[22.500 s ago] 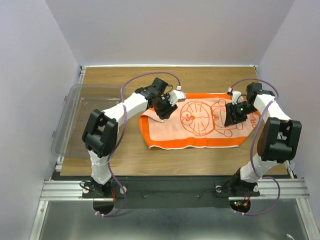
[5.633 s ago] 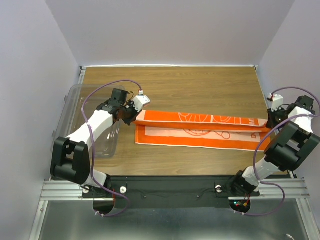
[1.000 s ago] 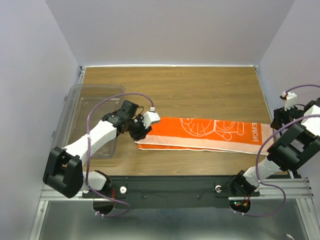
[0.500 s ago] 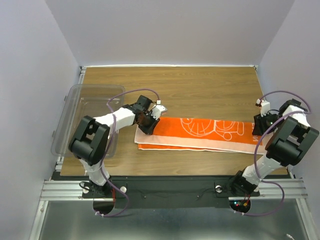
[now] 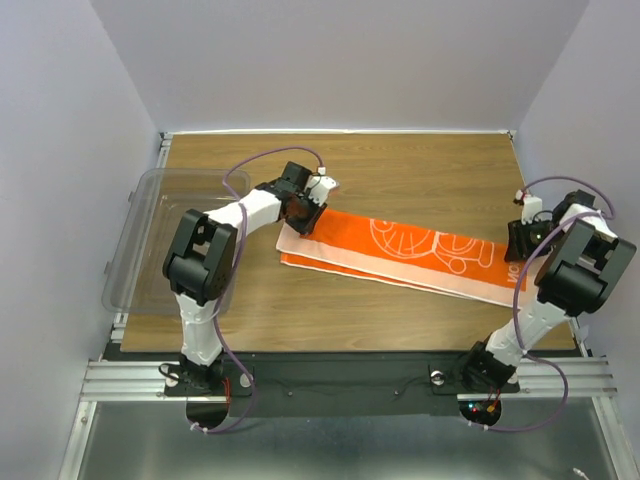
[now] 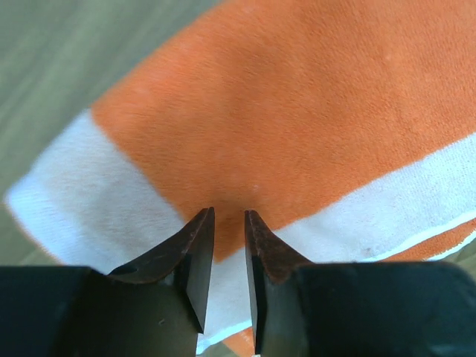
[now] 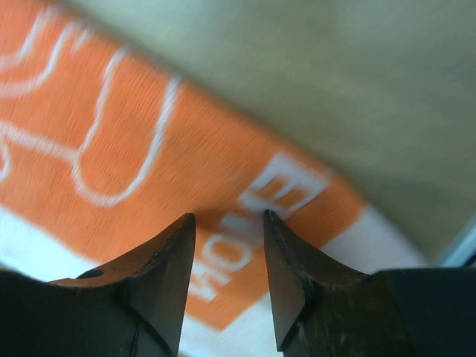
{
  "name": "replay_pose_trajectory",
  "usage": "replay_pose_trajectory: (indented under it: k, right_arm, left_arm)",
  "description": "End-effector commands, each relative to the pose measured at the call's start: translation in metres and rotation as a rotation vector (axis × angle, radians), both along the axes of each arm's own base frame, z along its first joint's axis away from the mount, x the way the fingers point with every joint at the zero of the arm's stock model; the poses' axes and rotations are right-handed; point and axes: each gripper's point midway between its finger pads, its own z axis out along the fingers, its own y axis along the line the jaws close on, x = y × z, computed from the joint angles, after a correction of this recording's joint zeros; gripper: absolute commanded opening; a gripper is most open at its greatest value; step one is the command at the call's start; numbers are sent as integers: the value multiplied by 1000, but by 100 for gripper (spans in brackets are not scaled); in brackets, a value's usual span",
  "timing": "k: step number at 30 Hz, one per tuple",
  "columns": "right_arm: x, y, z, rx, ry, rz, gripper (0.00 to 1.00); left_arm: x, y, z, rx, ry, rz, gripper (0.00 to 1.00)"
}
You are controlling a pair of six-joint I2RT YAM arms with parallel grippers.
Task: Roll the towels
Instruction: Fold the towel
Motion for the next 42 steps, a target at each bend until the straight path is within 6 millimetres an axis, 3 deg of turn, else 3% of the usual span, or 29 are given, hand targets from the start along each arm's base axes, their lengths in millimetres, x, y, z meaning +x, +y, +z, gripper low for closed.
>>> replay_pose_trajectory:
  k: [1,6,10,14,16,19,23,29,35,39,42]
  right_arm:
    - [58,-24,27,-62,-132,-64,48]
    - [75,-3,40,-64,-157,-29,49]
    - [70,4,48,-66,-164,-22,49]
    - [34,13,59,-125,-133,51,49]
    - [15,16,58,-151,-98,74,49]
    - [-14,12,46,-225,-25,91,48]
    - [-20,15,24,-191,34,80,48]
    - [2,20,-8,-155,91,66,47]
    - [40,38,-23,-145,83,69,47]
    - [72,55,-22,-131,55,69,47]
    - [90,53,-5,-133,8,44,47]
  left_arm:
    - [18,16,49,-38,-76,18,38]
    - [21,42,67,-20,-109,26,40]
    - [5,29,70,-49,-83,-41,41]
    - [-18,-8,59,-64,-62,-96,40]
    - [-18,-17,53,-76,-59,-88,40]
    - [-13,-26,39,-94,-35,-61,40]
    - [-8,-27,21,-77,-12,-41,39]
    - [-11,-12,5,-26,8,-20,39]
    - [-3,15,-8,-7,39,43,38]
    - [14,34,-5,-5,29,83,38]
    - [18,35,13,-10,-4,44,38]
